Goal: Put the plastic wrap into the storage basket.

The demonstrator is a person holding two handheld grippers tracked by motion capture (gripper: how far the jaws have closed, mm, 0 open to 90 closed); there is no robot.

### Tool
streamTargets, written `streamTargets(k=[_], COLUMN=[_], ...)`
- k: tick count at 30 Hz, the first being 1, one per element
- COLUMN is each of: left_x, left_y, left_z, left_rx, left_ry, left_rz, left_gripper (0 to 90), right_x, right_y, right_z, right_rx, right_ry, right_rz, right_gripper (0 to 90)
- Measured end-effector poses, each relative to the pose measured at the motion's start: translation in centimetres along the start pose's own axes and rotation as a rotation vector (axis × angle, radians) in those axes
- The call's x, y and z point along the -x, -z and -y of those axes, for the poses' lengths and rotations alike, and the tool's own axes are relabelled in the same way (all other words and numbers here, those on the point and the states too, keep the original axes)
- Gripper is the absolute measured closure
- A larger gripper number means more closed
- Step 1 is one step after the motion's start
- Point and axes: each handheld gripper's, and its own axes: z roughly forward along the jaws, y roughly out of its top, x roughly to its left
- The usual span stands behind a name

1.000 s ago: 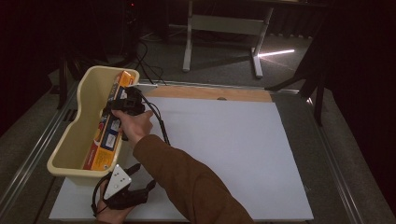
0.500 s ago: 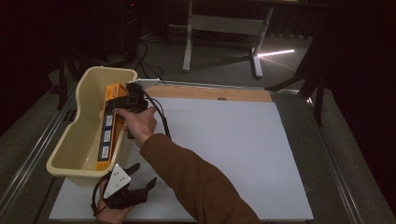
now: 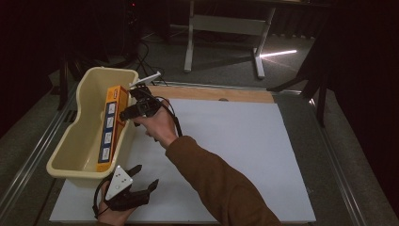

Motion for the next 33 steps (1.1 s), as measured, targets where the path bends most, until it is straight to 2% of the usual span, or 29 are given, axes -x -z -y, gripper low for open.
streamTargets(k=[1,2,3,5,6,7,8,11,14,15,16,17,18,19,20,22,23,24,25,26,27,28,29,30,31,33], left_x=[0.0,0.0,0.0,0.0,0.0,0.0,0.1,0.1,0.1,0.1,0.1,0.1,0.1,0.1,0.1,0.1,0.0,0.0,0.0,0.0,0.0,0.0,0.0,0.1,0.1,0.0], left_y=[0.0,0.0,0.0,-0.1,-0.1,-0.1,-0.1,-0.1,-0.2,-0.2,-0.2,-0.2,-0.3,-0.3,-0.3,-0.3,-0.3,-0.4,-0.4,-0.3,-0.3,-0.3,-0.3,-0.4,-0.4,-0.5], left_z=[0.0,0.0,0.0,0.0,0.0,0.0,0.0,0.0,0.0,0.0,0.0,0.0,0.0,0.0,0.0,0.0,0.1,0.1,0.1,0.0,0.0,0.0,0.0,0.1,0.1,0.0], left_rx=[0.000,0.000,-0.001,-0.002,-0.003,-0.003,-0.004,-0.006,-0.012,-0.012,-0.013,-0.013,-0.016,-0.016,-0.018,-0.021,-0.021,-0.021,-0.021,-0.021,-0.021,-0.021,-0.021,-0.024,-0.024,-0.027], left_ry=[0.000,0.000,0.000,-0.003,-0.005,-0.005,-0.005,-0.007,-0.006,-0.006,-0.005,-0.004,-0.004,-0.004,-0.003,-0.001,0.001,0.006,0.006,0.005,0.005,0.004,0.004,0.005,0.005,0.005], left_rz=[0.000,-0.001,-0.002,-0.002,-0.001,-0.001,-0.001,-0.002,-0.007,-0.007,-0.008,-0.008,-0.010,-0.010,-0.018,-0.025,-0.028,-0.028,-0.028,-0.030,-0.030,-0.033,-0.033,-0.042,-0.042,-0.046], left_gripper=[25.2,25.2,25.2,25.2,25.2,25.2,25.2,25.2,25.2,25.2,25.2,25.2,25.2,25.2,25.3,26.1,26.1,26.1,26.1,26.1,26.1,26.1,26.0,25.5,25.3,25.2], right_x=[0.0,0.3,0.3,0.5,0.9,0.9,1.4,2.0,3.4,3.4,4.1,4.1,4.8,4.8,5.5,6.2,6.2,6.9,6.9,7.5,7.5,8.2,8.2,9.1,9.1,10.2], right_y=[0.0,0.4,0.4,0.7,1.0,1.0,1.4,1.8,2.9,2.9,3.4,3.4,4.0,4.0,4.6,5.3,5.3,5.8,5.8,6.2,6.2,6.7,6.7,7.4,7.4,8.2], right_z=[0.0,0.7,0.7,1.5,2.3,2.3,3.2,4.1,6.1,6.1,7.3,7.3,8.5,8.5,9.9,11.4,11.4,13.1,13.1,14.7,14.7,16.5,16.5,18.4,18.4,20.3], right_rx=[0.000,0.017,0.017,0.035,0.035,0.035,0.035,0.029,0.041,0.041,0.041,0.041,0.037,0.037,0.044,0.053,0.053,0.063,0.063,0.071,0.071,0.088,0.088,0.118,0.118,0.147], right_ry=[0.000,0.067,0.067,0.154,0.228,0.228,0.269,0.290,0.325,0.325,0.353,0.353,0.386,0.386,0.406,0.405,0.405,0.411,0.411,0.428,0.428,0.442,0.442,0.431,0.431,0.423], right_rz=[0.000,0.017,0.017,0.041,0.049,0.049,0.049,0.057,0.061,0.061,0.077,0.077,0.085,0.085,0.108,0.118,0.118,0.125,0.125,0.136,0.136,0.137,0.137,0.133,0.133,0.134], right_gripper=[36.2,35.9,35.9,34.5,32.6,32.6,30.9,30.4,28.8,28.8,28.8,28.8,27.2,27.2,25.7,25.5,25.5,24.7,24.7,22.6,22.6,18.4,18.4,16.8,16.8,16.1])
